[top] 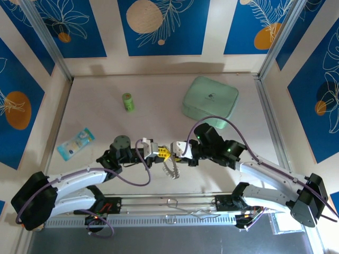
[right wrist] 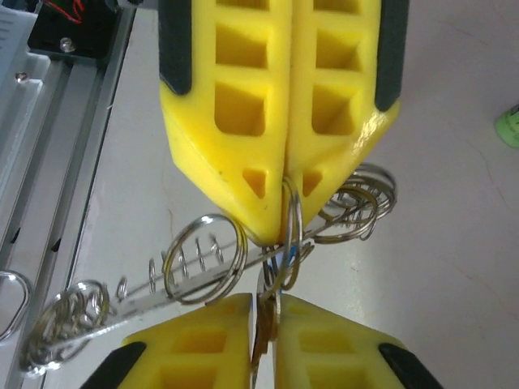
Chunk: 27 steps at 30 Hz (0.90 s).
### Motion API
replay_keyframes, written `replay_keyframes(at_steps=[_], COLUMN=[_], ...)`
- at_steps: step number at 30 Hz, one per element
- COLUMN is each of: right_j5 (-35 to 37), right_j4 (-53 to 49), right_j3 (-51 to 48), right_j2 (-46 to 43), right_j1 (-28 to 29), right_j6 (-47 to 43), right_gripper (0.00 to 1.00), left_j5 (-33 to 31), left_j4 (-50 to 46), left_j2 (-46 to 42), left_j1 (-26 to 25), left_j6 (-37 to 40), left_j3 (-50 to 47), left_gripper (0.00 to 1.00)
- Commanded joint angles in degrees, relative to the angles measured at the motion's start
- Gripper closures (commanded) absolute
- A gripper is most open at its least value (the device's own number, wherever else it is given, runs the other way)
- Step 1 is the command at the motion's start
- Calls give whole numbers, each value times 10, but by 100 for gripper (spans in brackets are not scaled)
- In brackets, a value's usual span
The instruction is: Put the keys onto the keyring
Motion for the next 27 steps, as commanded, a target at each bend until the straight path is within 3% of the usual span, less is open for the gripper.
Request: replay_keyframes(at_steps=[1, 4, 8, 14, 27], right_j5=[-31, -57, -118, -156, -156], right_j4=[27, 18, 12, 56, 61], right_j3=[-14, -15, -5, 1, 12], right_j2=[-42, -66, -74, -55, -5], right_j1=[-22, -45, -56, -55, -51], right_j6=[13, 24, 41, 70, 60], right_gripper=[71, 67, 67, 70, 84], left_j5=[-11, -5, 1, 9, 25], left_j4=[46, 44, 48, 51, 65], left_j2=[-1, -1, 0, 0, -1], left_j1=[-3, -3, -3, -3, -3], left_j6=[15, 21, 24, 23, 18], left_j3=[3, 2, 1, 1, -1], left_gripper=[100, 100, 100, 100, 100])
